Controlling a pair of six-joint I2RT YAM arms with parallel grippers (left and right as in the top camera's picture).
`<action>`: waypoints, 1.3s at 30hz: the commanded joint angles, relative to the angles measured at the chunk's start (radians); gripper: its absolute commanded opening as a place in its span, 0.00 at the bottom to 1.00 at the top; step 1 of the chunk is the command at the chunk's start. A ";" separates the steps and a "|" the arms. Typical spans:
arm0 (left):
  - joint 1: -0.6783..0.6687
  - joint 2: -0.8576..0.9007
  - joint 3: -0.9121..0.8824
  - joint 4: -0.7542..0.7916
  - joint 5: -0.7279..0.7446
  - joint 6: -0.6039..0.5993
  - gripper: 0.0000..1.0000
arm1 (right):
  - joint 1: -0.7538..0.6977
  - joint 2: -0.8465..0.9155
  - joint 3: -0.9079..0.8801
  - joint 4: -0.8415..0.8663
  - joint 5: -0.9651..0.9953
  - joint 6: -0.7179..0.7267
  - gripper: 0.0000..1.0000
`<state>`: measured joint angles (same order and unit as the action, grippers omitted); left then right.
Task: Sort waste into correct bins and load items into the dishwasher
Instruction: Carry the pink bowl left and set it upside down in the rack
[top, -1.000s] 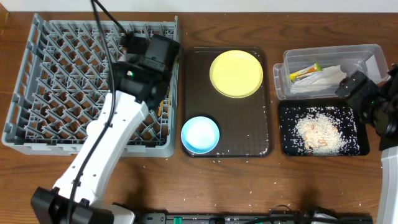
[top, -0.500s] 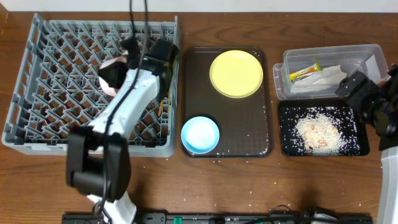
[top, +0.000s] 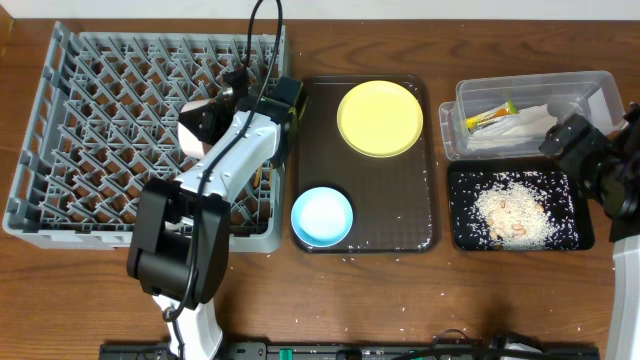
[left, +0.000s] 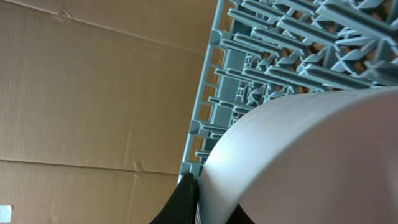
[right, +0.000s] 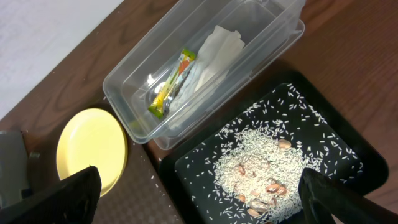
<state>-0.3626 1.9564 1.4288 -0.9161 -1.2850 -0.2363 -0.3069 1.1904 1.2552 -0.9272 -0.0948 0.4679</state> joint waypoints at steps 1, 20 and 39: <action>-0.035 0.013 -0.010 0.002 0.100 -0.029 0.12 | -0.006 -0.001 -0.001 -0.002 0.000 0.014 0.99; -0.079 -0.217 0.040 0.032 0.915 -0.028 0.34 | -0.006 -0.001 -0.001 -0.002 0.000 0.014 0.99; 0.182 -0.349 0.019 0.014 1.097 -0.042 0.08 | -0.006 -0.001 -0.001 -0.002 0.000 0.014 0.99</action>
<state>-0.2939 1.5860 1.4513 -0.9295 -0.1638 -0.2657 -0.3069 1.1904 1.2552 -0.9272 -0.0944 0.4679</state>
